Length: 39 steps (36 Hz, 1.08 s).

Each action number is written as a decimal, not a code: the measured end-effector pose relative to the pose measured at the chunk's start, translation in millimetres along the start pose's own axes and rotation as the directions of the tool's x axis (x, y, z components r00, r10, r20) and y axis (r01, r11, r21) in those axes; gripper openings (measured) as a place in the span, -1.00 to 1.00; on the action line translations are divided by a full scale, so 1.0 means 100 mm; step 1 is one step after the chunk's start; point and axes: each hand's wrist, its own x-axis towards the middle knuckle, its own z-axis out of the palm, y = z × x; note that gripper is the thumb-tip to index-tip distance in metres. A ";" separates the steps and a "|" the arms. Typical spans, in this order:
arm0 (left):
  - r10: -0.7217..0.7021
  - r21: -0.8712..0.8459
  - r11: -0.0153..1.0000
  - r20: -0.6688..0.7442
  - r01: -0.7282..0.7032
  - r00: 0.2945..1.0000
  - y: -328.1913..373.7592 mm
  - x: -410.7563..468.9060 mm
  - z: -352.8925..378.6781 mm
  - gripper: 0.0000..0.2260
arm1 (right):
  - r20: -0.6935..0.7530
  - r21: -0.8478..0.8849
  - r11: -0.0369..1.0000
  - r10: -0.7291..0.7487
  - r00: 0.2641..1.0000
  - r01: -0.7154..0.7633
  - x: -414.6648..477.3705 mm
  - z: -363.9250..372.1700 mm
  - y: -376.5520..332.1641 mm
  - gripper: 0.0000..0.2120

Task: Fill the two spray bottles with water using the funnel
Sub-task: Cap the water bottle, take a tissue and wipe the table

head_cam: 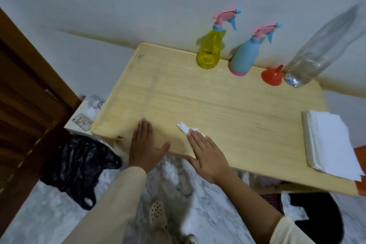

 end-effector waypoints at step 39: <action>0.190 -0.125 0.977 0.119 -0.175 0.975 -0.05 -0.11 -0.16 -0.17 | -0.306 0.416 0.804 0.564 0.767 -0.425 -0.36 -0.01 -0.33 -0.66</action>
